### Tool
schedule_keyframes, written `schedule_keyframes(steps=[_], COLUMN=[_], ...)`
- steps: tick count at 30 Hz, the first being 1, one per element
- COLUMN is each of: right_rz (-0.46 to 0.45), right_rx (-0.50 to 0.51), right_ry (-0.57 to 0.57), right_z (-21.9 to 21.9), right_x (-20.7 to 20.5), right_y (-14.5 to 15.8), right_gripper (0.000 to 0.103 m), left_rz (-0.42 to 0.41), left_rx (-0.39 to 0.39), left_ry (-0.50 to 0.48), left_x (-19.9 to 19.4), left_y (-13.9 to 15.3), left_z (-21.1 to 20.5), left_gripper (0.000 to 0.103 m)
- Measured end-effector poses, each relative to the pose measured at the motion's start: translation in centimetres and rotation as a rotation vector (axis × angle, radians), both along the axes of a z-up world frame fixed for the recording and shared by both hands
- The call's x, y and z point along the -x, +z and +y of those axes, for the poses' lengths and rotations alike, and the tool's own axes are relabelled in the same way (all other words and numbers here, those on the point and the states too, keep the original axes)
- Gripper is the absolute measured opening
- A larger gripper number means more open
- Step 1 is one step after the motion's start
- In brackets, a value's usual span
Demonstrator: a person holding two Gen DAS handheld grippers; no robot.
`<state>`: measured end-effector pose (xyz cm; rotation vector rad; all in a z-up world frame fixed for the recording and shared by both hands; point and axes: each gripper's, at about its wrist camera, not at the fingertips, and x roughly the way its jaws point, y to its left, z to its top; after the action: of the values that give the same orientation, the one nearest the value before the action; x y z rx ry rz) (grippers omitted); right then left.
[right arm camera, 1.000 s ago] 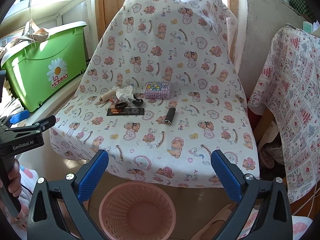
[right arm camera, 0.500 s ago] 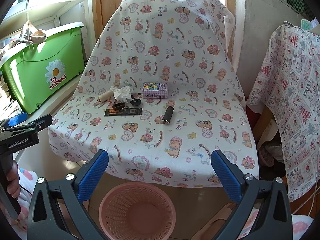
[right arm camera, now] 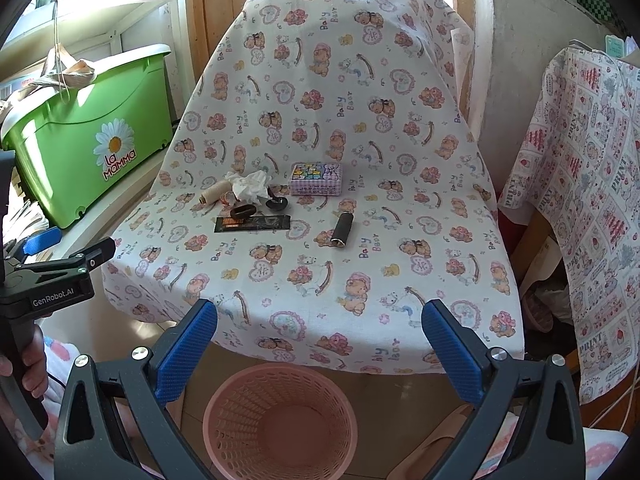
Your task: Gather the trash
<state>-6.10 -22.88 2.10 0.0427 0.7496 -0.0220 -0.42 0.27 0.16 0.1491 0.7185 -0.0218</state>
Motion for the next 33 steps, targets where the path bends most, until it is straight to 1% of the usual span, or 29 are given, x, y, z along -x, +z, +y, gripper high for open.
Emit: schedule_keyframes(steps=[6, 9, 13, 15, 17, 20, 21, 23, 25, 28, 30, 32, 33], right_rz=[0.012, 0.012, 0.008, 0.007, 0.012, 0.022, 0.02, 0.019, 0.023, 0.023, 0.021, 0.019, 0.018], right_rx=[-0.009, -0.007, 0.0, 0.001, -0.001, -0.012, -0.016, -0.02, -0.02, -0.015, -0.012, -0.01, -0.012], right_ry=[0.001, 0.002, 0.001, 0.007, 0.009, 0.009, 0.008, 0.012, 0.016, 0.013, 0.01, 0.005, 0.002], right_z=[-0.1, 0.0, -0.1, 0.0, -0.1, -0.2, -0.1, -0.1, -0.1, -0.1, -0.1, -0.1, -0.2], right_x=[-0.1, -0.1, 0.1, 0.2, 0.2, 0.2, 0.2, 0.2, 0.2, 0.1, 0.2, 0.1, 0.1], right_y=[-0.2, -0.2, -0.2, -0.2, -0.3, -0.4, -0.4, -0.4, -0.5, -0.6, -0.6, -0.6, -0.6], right_gripper=[0.103, 0.103, 0.103, 0.103, 0.103, 0.103, 0.103, 0.103, 0.103, 0.103, 0.103, 0.103, 0.103], left_rz=[-0.038, -0.057, -0.068, -0.089, -0.103, -0.072, -0.06, -0.032, -0.008, -0.009, -0.024, -0.033, -0.032], left_rx=[-0.031, -0.034, -0.033, -0.031, -0.014, 0.044, 0.05, 0.041, 0.044, 0.043, 0.03, 0.019, 0.027], left_ry=[-0.022, -0.031, -0.031, -0.019, -0.02, -0.039, -0.035, -0.023, -0.018, -0.018, -0.025, -0.035, -0.047], left_x=[0.2, 0.5, 0.7, 0.9, 1.0, 0.7, 0.5, 0.2, 0.0, 0.1, 0.3, 0.4, 0.4], left_y=[0.2, 0.3, 0.2, 0.2, 0.2, -0.1, -0.2, -0.7, -1.1, -1.2, -1.1, -0.9, -0.9], left_z=[-0.6, -0.9, -1.0, -1.0, -0.8, -0.6, -0.5, -0.6, -0.6, -0.6, -0.9, -1.1, -1.2], left_gripper=[0.102, 0.102, 0.102, 0.102, 0.102, 0.102, 0.1, 0.091, 0.089, 0.089, 0.09, 0.092, 0.092])
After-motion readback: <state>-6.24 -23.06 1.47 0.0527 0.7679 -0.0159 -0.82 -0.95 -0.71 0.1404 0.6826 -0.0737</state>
